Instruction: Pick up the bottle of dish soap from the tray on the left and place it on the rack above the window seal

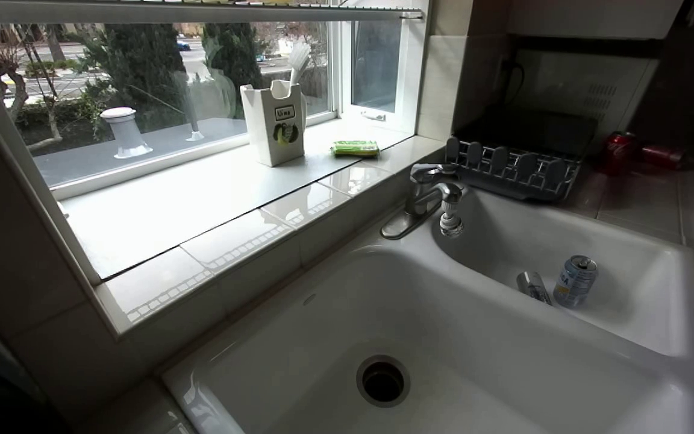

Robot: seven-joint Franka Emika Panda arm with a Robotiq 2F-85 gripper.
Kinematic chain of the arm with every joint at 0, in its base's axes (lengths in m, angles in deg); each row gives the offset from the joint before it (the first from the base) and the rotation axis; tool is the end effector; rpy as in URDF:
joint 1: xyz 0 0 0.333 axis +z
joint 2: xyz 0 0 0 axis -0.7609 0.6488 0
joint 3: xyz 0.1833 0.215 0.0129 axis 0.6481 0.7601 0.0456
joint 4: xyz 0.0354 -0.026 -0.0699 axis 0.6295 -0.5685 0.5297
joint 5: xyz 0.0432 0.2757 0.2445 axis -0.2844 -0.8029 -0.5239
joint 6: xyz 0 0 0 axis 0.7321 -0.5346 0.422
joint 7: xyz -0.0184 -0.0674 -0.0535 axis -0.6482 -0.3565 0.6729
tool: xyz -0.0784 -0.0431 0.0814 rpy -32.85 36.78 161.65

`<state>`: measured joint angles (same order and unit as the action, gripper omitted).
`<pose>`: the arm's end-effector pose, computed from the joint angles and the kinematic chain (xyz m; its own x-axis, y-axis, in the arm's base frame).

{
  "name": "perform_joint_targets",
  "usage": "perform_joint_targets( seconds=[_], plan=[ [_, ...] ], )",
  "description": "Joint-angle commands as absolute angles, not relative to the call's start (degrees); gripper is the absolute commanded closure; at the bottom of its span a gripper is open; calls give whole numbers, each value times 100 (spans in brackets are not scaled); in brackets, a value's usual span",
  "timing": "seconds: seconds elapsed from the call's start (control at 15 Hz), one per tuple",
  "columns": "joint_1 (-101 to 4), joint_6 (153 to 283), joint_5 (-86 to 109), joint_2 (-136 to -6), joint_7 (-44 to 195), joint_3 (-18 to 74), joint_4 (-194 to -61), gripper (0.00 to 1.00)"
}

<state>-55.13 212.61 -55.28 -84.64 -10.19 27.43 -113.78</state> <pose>0.5840 -0.0688 0.7519 0.0433 0.3440 0.9380 0.6119 -0.7513 0.2472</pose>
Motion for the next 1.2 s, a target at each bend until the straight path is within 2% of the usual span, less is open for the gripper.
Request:
perform_joint_targets(
  seconds=[0.0,0.67,1.13],
  plan=[
    [-5454,21404,-5720,-8339,-989,2815,-11049,63],
    [-5507,22088,-6834,-6924,-944,2947,-9488,63],
    [-5520,22069,-6814,-5938,-537,2922,-8382,63]
  ],
)
